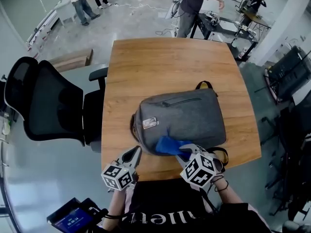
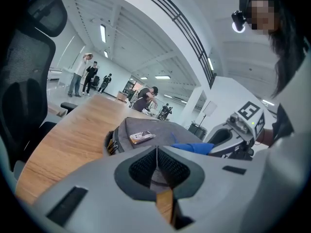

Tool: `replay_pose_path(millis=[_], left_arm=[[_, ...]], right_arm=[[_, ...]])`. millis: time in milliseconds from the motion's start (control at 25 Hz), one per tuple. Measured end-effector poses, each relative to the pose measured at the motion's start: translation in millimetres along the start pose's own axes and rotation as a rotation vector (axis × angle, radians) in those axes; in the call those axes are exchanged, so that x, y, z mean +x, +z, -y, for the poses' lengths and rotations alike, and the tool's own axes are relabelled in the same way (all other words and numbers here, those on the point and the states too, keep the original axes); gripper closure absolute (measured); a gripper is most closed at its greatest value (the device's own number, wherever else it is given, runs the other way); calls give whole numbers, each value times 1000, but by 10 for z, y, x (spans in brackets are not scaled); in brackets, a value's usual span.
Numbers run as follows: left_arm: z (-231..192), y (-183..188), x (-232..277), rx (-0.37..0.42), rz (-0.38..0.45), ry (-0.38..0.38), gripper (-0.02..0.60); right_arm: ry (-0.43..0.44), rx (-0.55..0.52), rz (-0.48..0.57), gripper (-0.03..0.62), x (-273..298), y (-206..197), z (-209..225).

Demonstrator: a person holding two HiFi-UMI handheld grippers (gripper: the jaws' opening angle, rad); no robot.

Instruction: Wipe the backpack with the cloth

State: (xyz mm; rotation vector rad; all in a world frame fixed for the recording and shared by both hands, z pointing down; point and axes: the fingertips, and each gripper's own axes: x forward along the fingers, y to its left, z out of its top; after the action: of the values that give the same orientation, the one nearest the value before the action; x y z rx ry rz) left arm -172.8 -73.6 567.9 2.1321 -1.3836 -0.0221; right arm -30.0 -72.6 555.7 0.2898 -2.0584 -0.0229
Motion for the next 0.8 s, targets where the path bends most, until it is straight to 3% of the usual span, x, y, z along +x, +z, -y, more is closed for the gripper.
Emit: replay_pose_path(millis=[160,320,560,800], left_arm=[[64,0,30,2,-10,-6,581],[70,-23,21,0,-9,-2,580],[59,-59,-10,-6,1,18,580],[120,-69,-31,-10,15,31,580]], right_arm=[[22,55,-1,531,-51,-104,-58],[-24,67,57,531,-173,57,206],[-181,93,193,531,-372,530,1262],[-275,101,125,531,-157,679,2350]])
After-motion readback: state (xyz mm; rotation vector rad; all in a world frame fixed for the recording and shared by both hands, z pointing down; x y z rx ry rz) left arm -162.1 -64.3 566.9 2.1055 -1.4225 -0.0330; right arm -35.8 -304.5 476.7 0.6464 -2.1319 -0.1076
